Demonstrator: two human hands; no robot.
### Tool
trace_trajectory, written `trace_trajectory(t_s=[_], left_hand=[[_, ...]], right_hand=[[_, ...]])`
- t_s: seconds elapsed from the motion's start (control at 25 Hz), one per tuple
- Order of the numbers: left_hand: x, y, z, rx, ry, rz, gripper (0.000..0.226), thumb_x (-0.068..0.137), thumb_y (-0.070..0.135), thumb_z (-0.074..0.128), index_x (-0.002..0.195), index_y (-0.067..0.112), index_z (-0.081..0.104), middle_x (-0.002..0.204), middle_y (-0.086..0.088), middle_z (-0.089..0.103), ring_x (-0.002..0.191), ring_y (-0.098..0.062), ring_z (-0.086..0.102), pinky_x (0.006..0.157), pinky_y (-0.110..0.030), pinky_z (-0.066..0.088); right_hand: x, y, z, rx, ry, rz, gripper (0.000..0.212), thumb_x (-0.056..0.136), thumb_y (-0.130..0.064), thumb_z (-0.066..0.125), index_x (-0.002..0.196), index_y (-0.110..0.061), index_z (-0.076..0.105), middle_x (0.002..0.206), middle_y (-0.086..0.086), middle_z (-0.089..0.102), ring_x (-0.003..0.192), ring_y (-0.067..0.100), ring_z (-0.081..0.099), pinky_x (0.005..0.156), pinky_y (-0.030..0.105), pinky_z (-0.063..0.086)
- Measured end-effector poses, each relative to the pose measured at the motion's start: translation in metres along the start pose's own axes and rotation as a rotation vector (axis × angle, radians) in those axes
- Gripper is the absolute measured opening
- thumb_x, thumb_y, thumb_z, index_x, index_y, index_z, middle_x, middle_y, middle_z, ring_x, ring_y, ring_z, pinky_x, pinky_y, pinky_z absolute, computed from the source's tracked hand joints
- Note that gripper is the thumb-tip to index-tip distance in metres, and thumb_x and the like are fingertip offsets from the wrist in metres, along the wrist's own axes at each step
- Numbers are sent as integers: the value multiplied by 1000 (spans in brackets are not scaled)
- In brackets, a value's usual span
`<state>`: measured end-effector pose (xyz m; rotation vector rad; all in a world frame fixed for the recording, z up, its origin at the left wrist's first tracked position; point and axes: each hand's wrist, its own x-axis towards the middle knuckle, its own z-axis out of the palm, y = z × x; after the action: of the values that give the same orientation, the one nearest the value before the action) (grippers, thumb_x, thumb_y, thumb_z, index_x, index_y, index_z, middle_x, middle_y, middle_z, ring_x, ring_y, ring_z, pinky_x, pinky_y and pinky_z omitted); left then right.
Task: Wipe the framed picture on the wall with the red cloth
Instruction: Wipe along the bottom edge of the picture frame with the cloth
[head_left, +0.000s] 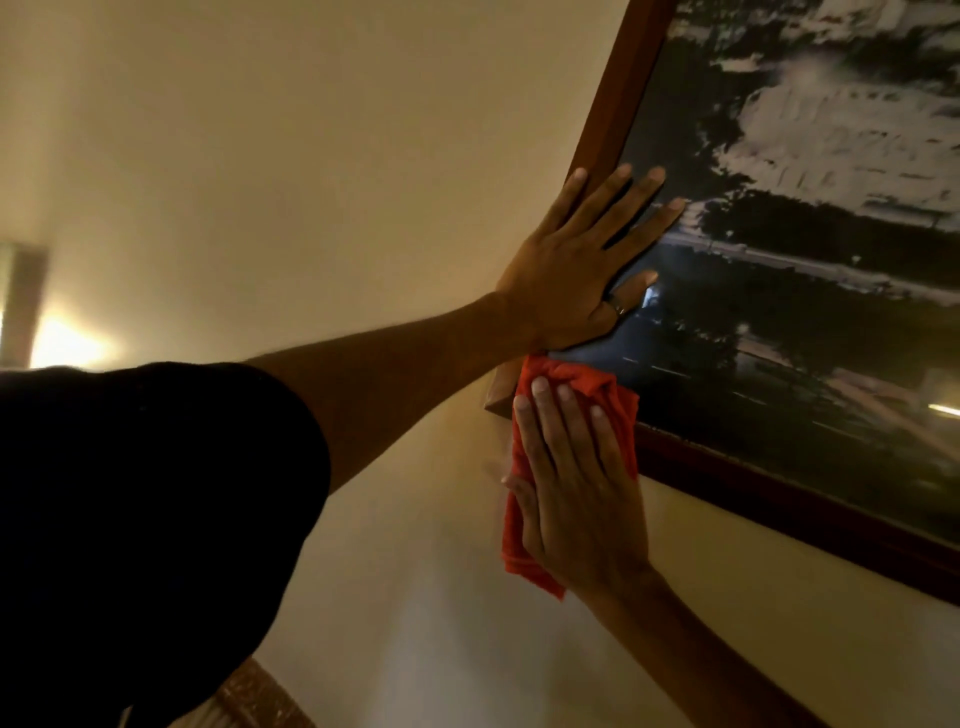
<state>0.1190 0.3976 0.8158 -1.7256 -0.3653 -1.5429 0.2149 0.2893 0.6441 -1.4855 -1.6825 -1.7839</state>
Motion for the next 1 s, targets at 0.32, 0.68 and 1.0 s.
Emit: trace_trajectory(t_s=[0.32,0.68,1.0], left_hand=[[0,-1,1,38,-2,-6,62,108,49,31,161,17,40,168,-15,35,158,-38,28,129,-59,15],[0,2,-6,43,-33,-23,62,108,48,31,161,16,41,168,-15,37,157,-37,29,129,-61,20],[1,1,-14,41,-82,-11,60,111,48,26,164,20,33,170,-13,31,159,-37,25,130,-60,18]], right_hand=[[43,-4,-2,-82,-43,-262,61,108,-42,18,160,-10,14,166,14,24,155,32,21,126,44,7],[31,-9,3,-39,-13,-161,61,108,-41,20,161,-12,15,167,11,12,155,31,17,126,45,8],[-10,27,-9,-41,40,60,65,103,-47,45,158,-14,33,157,15,41,145,34,32,121,47,21]])
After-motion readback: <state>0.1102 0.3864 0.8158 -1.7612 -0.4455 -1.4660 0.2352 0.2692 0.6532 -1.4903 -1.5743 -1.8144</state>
